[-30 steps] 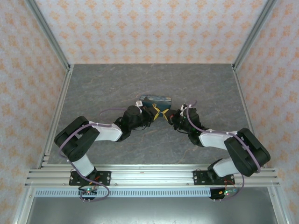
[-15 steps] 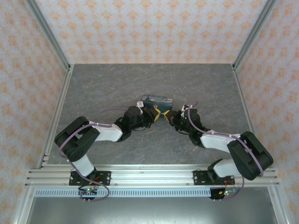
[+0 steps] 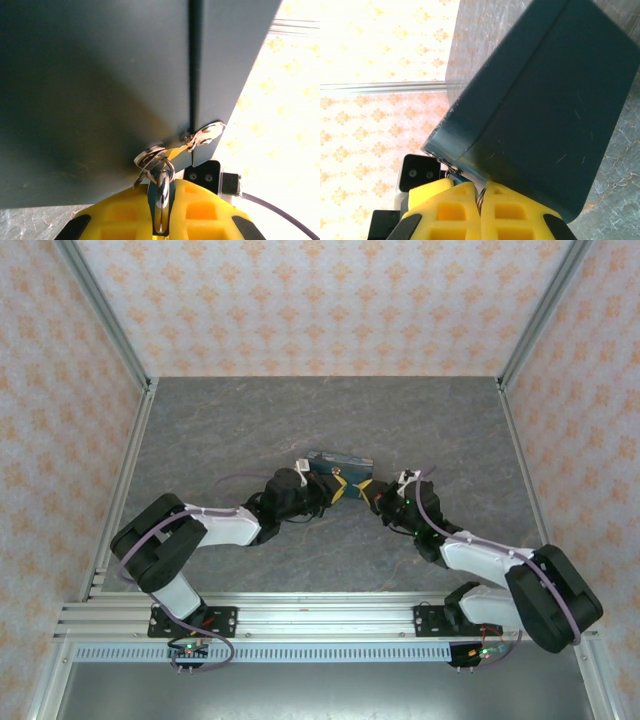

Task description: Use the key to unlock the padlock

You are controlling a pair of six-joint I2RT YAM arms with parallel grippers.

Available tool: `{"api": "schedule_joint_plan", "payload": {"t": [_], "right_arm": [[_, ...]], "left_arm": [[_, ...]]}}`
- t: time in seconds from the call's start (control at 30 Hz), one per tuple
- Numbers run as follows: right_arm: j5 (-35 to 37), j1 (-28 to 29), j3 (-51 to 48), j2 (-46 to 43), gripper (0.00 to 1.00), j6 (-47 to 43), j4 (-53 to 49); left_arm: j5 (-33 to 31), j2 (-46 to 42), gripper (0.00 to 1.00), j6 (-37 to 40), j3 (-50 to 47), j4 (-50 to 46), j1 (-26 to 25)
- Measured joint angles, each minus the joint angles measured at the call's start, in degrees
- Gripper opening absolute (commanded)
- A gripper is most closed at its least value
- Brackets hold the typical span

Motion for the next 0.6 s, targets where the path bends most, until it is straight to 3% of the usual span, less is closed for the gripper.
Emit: {"api": "schedule_joint_plan", "payload": {"t": [0.6], "right_arm": [[3.54,3.06,0.48,0.57,0.00,0.04,-1.68]], "left_arm": [[-0.37,-0.07,0.00,-0.17,-0.48,-1.27,0.04]]}}
